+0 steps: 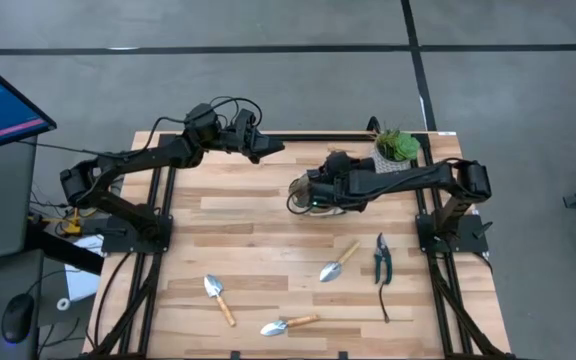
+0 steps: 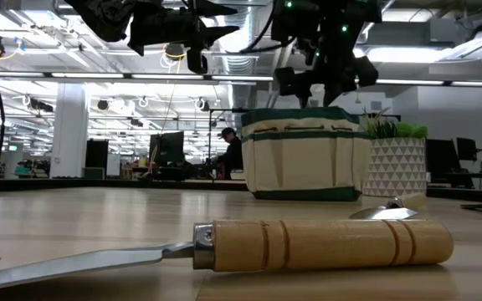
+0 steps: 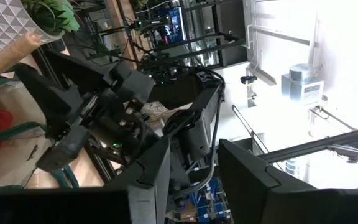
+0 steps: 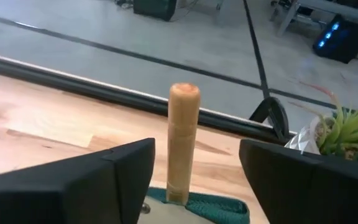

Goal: Pick & Place Garden tools in Gardening bag
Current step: Put the trowel into the gardening bag

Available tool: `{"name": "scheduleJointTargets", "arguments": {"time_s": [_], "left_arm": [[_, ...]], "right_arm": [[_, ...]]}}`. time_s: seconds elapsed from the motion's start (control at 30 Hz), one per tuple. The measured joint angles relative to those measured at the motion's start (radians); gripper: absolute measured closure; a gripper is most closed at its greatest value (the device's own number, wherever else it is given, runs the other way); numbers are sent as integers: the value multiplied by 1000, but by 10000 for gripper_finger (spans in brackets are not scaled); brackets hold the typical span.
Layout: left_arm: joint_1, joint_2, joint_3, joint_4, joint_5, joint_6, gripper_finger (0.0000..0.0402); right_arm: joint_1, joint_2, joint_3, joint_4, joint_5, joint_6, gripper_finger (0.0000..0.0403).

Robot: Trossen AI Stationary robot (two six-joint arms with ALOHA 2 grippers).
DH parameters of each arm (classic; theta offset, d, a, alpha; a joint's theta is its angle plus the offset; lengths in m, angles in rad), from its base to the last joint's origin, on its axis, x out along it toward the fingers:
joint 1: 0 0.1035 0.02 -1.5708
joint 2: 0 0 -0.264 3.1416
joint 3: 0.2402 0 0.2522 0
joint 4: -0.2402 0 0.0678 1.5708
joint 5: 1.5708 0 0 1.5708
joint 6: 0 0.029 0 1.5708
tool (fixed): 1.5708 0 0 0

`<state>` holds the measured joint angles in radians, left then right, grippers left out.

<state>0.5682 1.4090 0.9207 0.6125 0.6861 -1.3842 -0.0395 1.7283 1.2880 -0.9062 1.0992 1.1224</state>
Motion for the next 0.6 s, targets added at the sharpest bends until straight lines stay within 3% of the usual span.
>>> {"name": "scheduleJointTargets", "arguments": {"time_s": [0.47,0.6], "left_arm": [[2,0,0,3,0,0,294],[6,0,0,6,-5,0,294]], "right_arm": [[12,-148,0,-20,6,-60,171],[-26,-217,0,71,-12,-207,179]]}}
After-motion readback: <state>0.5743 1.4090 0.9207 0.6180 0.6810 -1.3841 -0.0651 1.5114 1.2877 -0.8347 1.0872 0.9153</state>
